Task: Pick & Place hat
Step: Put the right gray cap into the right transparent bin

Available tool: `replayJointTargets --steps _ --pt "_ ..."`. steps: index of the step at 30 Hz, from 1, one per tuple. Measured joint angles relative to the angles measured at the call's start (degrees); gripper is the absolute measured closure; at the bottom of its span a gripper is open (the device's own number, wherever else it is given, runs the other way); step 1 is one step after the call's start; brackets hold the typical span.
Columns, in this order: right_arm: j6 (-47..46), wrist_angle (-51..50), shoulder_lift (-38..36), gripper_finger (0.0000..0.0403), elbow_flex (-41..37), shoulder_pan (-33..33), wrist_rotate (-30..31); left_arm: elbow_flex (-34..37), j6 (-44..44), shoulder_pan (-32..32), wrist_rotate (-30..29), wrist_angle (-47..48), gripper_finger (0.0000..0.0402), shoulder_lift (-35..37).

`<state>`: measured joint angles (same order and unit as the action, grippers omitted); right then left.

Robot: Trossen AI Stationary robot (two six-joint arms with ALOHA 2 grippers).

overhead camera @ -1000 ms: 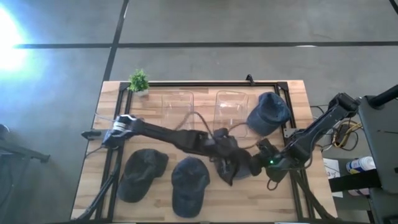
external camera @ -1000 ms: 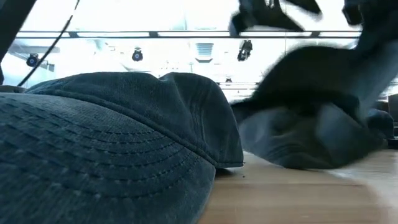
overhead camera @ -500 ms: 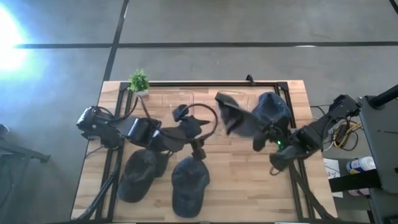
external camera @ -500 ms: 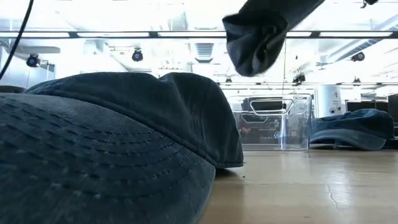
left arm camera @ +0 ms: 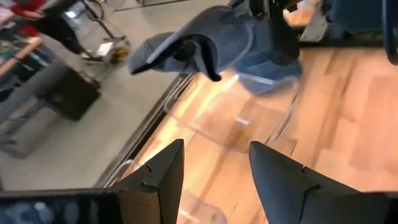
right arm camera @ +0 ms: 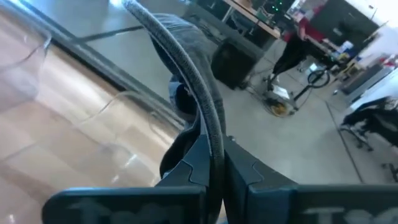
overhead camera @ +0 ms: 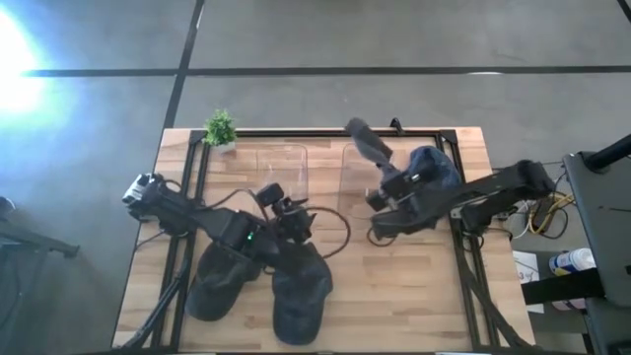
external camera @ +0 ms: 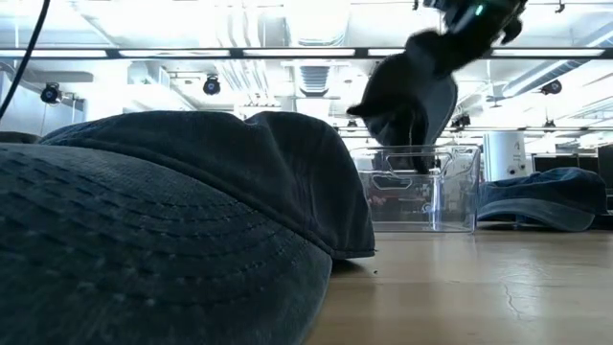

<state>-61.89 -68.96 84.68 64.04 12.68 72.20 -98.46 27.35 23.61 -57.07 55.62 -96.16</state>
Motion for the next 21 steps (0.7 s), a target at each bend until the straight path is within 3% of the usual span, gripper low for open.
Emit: replayJointTargets --steps 3,9,16,21 --pt "3.2 6.9 3.8 0.0391 -2.3 -0.1 -0.3 4.6 3.5 0.1 -0.9 -0.1 0.0226 0.0" --pt "8.0 17.3 11.2 0.039 -5.1 -1.6 -9.0 11.8 8.8 0.0 -1.0 -0.4 0.0226 0.1" --pt "11.5 16.4 14.3 0.0389 -3.9 -2.8 -14.9 15.0 12.2 0.1 -0.7 -0.5 0.0226 1.9" --pt "15.0 16.7 12.6 0.0357 -1.8 -5.4 -27.1 15.3 12.9 0.1 -0.7 -0.6 0.0226 4.0"
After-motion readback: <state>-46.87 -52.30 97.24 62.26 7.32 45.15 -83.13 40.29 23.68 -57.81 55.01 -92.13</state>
